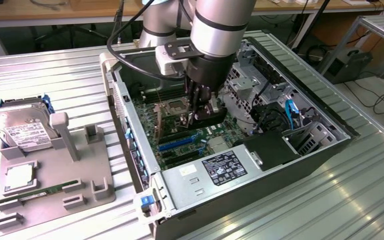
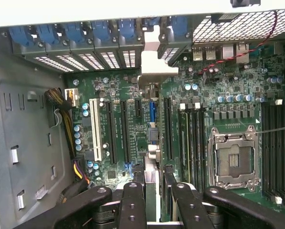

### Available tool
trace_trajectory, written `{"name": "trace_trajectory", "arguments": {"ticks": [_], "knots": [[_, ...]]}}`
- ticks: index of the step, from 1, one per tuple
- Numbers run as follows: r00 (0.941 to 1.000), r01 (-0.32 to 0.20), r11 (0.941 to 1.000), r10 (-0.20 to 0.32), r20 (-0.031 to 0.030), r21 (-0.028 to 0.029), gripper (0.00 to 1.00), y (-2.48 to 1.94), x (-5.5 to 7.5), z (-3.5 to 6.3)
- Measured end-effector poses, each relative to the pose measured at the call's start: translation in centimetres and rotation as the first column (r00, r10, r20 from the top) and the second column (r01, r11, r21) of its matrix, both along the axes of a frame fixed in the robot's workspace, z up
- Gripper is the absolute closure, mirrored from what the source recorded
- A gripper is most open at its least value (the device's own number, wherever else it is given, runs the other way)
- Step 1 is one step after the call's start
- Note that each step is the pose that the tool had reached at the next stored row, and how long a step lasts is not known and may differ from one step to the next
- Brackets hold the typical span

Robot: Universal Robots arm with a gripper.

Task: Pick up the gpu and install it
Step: 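Insert the gpu into the slot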

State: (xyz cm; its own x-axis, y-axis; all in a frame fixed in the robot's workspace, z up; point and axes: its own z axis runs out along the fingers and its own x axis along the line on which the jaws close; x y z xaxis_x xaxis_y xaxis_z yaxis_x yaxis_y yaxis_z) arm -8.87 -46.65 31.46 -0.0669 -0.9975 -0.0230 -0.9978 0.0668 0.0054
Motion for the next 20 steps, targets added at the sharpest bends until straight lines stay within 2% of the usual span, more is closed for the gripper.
{"name": "trace_trajectory", "arguments": {"ticks": [10, 20], "knots": [[1.0000, 0.000, 1.0000, 0.000, 0.0000, 0.0000, 0.73, 0.00, -0.6, -0.11], [1.0000, -0.001, 1.0000, 0.001, 0.0000, 0.0001, 0.73, -0.03, -1.5, -0.67]]}}
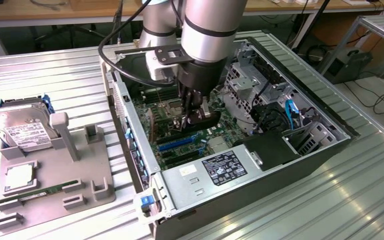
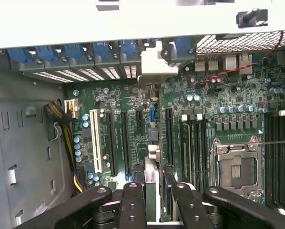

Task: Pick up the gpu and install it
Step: 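Insert the gpu into the slot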

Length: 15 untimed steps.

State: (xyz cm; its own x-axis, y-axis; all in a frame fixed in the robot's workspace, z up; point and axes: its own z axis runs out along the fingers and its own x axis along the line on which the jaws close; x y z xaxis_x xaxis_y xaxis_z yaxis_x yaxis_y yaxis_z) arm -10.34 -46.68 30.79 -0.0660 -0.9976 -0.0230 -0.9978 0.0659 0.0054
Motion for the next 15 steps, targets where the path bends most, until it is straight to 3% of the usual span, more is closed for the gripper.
{"name": "trace_trajectory", "arguments": {"ticks": [15], "knots": [[1.0000, 0.000, 1.0000, 0.000, 0.0000, -0.0037, 0.73, 0.02, -0.8, -1.84]]}}
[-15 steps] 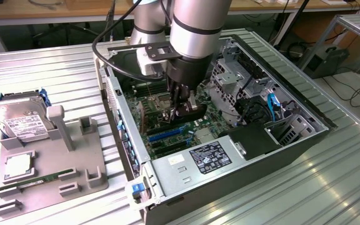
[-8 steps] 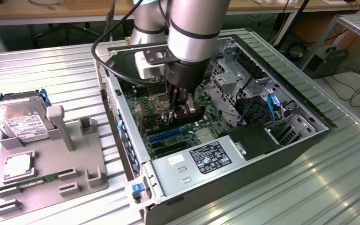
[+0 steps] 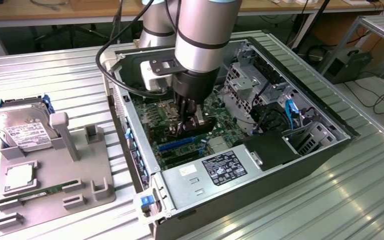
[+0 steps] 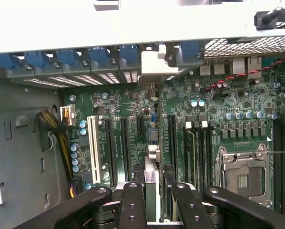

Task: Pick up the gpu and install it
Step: 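Insert the gpu into the slot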

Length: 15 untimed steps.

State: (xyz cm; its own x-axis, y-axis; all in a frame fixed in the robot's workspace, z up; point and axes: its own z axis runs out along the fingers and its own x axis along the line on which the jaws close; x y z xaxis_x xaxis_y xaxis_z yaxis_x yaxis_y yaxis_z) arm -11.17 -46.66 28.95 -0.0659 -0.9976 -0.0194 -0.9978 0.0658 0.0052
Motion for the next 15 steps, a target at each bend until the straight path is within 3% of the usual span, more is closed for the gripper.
{"name": "trace_trajectory", "arguments": {"ticks": [5, 10, 15], "knots": [[1.0000, 0.000, 1.0000, 0.000, -0.0001, -0.0075, 0.73, 0.28, -0.3, -0.62], [1.0000, 0.000, 0.9998, 0.000, 0.0000, -0.0180, 0.73, 0.89, -0.5, -1.01], [1.0000, 0.000, 0.9998, 0.000, 0.0000, -0.0213, 0.73, 0.91, -0.8, -1.26]]}}
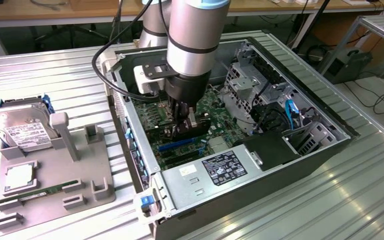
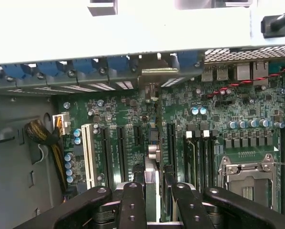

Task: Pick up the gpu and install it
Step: 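Insert the gpu into the slot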

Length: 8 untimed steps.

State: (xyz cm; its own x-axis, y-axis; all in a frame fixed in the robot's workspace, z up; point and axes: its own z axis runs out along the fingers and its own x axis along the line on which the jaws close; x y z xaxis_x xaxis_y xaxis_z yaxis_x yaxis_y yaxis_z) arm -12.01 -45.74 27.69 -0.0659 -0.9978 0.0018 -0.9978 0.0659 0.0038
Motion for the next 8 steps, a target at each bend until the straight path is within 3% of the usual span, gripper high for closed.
{"name": "trace_trajectory", "arguments": {"ticks": [1, 3, 4, 8], "knots": [[1.0000, 0.000, 1.0000, 0.000, 0.0000, -0.0027, 0.73, 0.00, -0.02, -0.02], [1.0000, 0.000, 0.9998, 0.000, 0.0000, -0.0189, 0.73, 0.00, -0.03, -0.07], [1.0000, 0.000, 0.9997, 0.000, 0.0000, -0.0238, 0.73, 0.00, -0.03, -0.10], [1.0000, 0.000, 0.9997, 0.000, -0.0001, -0.0245, 0.73, 0.00, -0.03, -0.11]]}}
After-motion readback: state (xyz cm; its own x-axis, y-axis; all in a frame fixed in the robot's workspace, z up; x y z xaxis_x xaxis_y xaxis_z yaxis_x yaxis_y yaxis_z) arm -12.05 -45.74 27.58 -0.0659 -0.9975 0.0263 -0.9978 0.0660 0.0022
